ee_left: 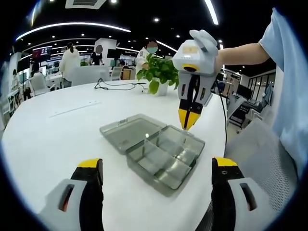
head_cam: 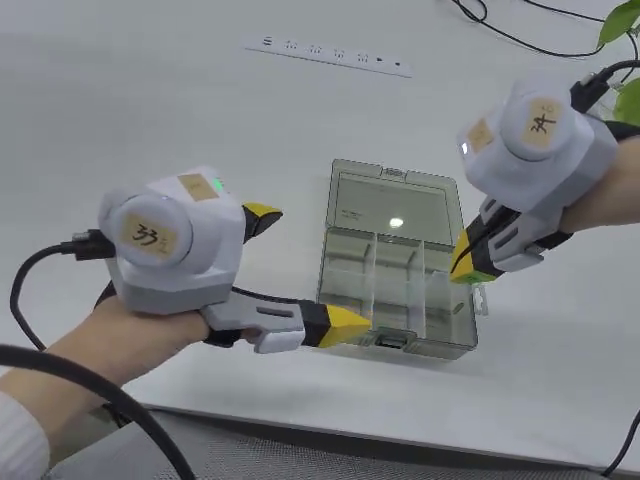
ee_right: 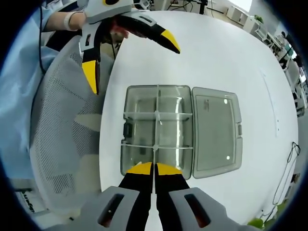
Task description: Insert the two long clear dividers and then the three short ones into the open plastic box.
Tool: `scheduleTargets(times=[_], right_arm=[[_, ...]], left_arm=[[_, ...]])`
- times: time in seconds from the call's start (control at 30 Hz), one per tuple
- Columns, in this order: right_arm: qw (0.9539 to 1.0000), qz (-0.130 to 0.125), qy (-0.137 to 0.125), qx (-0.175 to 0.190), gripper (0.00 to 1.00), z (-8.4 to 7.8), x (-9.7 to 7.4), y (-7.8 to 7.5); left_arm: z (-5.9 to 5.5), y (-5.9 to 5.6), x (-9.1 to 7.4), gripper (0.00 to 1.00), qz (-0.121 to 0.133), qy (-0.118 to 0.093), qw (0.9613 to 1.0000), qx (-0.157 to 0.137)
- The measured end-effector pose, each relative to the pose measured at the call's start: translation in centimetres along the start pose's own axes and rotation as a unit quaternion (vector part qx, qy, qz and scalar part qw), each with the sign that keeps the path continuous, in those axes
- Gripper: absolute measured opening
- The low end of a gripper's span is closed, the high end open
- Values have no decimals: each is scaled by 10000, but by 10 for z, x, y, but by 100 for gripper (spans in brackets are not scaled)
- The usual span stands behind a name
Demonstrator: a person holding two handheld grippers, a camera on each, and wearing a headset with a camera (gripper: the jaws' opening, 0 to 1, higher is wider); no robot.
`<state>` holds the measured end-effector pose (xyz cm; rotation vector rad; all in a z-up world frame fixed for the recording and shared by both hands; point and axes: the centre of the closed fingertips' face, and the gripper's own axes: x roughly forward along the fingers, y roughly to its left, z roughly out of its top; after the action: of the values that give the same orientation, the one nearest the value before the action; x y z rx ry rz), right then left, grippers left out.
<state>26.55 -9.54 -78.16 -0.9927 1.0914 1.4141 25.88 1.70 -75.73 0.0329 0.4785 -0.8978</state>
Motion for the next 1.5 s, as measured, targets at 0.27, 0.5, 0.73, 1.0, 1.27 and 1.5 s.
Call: scheduleTargets(times=[0.27,0.5,0.73,1.0,1.27,1.5], right_arm=[[10000,33,43,-13,2,0,5,0],[9999,49,96,-27,2,-2,11,-2],[9999,59,123,10,2,-3,17,0],[9999,60,128,34,2,-4,23,0],[9999,20,103,76,2,-6,24,-3],[10000,-81,-6,16,2,-5,22,-2]], left_arm=[[-9,1,-4,100,4,179,9998,24],[-8,3,-6,100,39,145,9999,-16],[-12,7,-9,100,64,176,9998,-51],[-14,8,-12,100,95,189,9997,-77],[-16,8,-13,100,109,199,9997,-87],[-15,7,-13,100,123,206,9997,-70]])
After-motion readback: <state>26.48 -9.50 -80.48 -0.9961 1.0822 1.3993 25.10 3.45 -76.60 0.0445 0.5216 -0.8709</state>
